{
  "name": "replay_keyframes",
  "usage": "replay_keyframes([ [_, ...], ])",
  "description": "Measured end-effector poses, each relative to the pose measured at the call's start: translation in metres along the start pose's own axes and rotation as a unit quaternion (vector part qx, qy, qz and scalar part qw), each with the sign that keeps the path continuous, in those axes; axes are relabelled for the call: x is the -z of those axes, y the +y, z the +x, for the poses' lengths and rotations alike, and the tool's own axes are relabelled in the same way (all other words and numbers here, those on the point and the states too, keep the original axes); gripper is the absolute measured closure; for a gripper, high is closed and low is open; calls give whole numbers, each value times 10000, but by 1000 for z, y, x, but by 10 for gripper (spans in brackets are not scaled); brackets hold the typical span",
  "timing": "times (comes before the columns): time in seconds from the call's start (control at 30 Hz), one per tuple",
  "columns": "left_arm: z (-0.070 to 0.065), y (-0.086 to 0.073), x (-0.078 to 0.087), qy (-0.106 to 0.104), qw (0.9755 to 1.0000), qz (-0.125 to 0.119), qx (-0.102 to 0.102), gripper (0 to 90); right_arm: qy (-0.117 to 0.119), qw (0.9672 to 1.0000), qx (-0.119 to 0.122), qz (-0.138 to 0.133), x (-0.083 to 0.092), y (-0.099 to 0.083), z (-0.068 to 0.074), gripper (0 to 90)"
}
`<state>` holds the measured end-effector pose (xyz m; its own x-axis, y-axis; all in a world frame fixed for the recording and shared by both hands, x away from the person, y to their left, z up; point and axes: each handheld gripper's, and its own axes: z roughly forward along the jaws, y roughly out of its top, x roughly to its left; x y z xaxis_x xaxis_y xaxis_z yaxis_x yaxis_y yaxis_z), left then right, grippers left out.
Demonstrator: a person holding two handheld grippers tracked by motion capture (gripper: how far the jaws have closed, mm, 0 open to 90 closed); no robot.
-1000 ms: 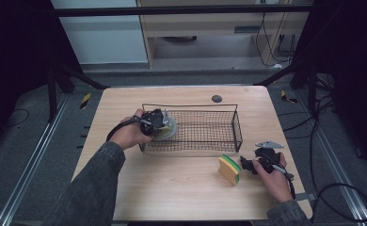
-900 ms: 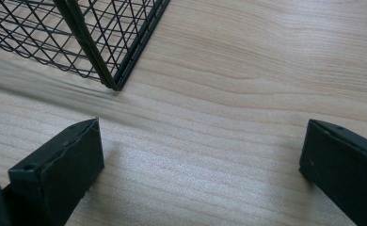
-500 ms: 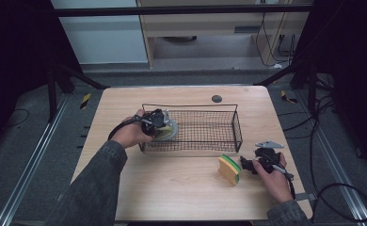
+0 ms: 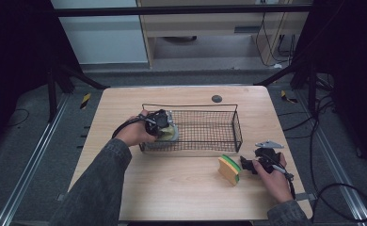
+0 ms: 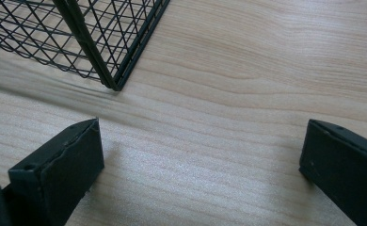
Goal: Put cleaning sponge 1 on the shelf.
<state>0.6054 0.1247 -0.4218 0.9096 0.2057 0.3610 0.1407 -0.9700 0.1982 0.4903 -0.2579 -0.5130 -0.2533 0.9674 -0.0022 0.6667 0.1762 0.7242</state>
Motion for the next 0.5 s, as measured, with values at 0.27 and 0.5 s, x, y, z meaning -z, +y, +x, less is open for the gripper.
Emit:
replay_keyframes([
  [0.27, -1, 1, -1, -47, 10000, -2, 12, 670, 2, 10000, -5, 4, 0, 0, 0, 4],
  [0.5, -3, -1, 5, -75, 9998, -169, 92, 600, 2, 10000, -7, 3, 0, 0, 0, 4],
])
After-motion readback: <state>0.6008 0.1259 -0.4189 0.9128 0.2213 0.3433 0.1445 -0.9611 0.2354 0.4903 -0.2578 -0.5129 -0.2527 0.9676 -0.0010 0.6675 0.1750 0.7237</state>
